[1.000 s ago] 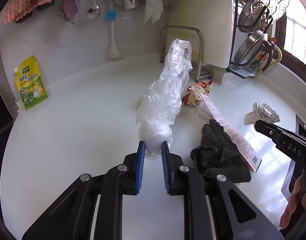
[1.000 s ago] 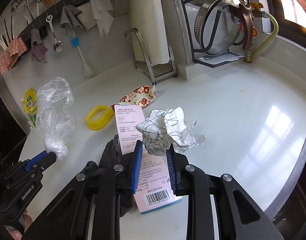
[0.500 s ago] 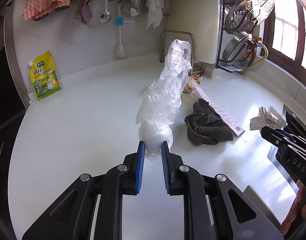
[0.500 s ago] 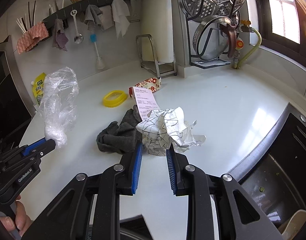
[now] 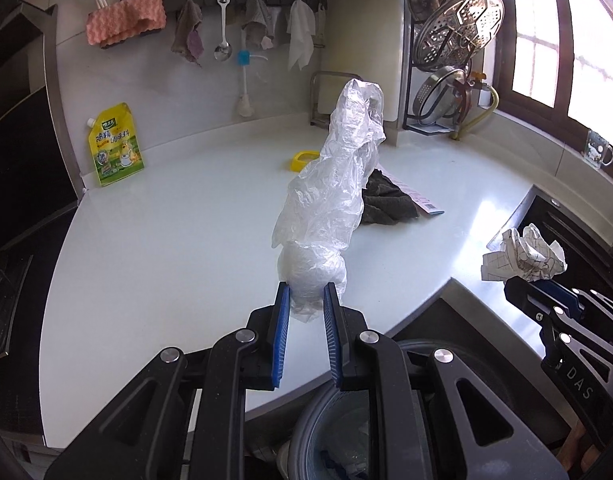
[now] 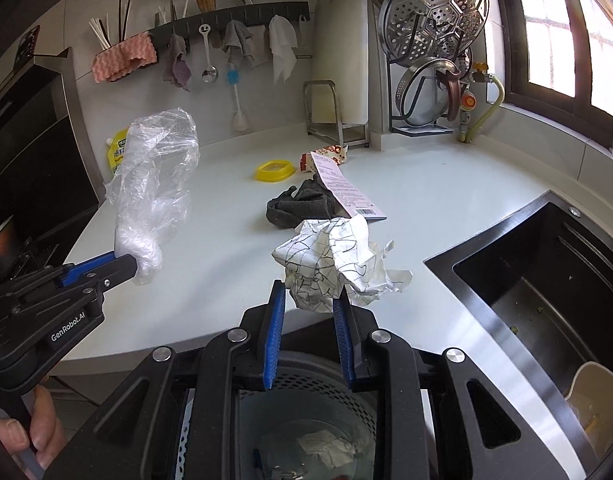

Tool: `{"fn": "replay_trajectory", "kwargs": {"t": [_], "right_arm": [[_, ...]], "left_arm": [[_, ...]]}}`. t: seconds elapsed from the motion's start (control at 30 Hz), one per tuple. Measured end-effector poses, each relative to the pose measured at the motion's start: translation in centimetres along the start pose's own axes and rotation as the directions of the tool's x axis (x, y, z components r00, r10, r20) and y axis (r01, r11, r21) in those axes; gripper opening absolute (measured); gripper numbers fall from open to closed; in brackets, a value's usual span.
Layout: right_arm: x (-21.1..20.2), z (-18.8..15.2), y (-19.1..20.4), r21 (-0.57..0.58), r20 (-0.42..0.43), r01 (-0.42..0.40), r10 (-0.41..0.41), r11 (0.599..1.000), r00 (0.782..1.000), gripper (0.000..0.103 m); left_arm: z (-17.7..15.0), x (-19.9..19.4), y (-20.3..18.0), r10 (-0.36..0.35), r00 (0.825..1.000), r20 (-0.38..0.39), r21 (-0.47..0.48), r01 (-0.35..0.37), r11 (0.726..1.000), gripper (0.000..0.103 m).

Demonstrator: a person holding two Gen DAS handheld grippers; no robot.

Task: Collect trash
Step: 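Lift and carry the paper in the right tool and bag in the left tool over the basket, then open the right tool to drop the paper while the left tool releases the bag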

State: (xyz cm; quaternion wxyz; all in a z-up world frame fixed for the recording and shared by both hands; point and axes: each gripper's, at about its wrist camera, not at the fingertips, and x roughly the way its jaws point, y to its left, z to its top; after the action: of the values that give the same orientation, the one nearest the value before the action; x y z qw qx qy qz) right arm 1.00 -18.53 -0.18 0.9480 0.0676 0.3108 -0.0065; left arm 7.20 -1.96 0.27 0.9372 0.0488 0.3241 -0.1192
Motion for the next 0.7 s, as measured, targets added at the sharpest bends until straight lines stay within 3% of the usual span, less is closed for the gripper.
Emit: {"fn": "replay_trajectory", "kwargs": {"t": [0.33, 0.7], "right_arm": [[-3.8, -5.2, 1.6, 0.017, -0.025, -0.016, 0.016, 1.000, 1.000, 0.024], [-5.9, -9.7, 1.1, 0.036, -0.061, -0.018, 0.020, 0.999, 0.998, 0.024]], "left_arm": [[-4.5, -3.6, -0.2, -0.020, 1.000, -0.014, 0.042, 0.020, 0.999, 0.017], [-9.6, -4.0, -0.6, -0.037, 0.997, -0.073, 0.066, 0.042, 0.997, 0.017]]}}
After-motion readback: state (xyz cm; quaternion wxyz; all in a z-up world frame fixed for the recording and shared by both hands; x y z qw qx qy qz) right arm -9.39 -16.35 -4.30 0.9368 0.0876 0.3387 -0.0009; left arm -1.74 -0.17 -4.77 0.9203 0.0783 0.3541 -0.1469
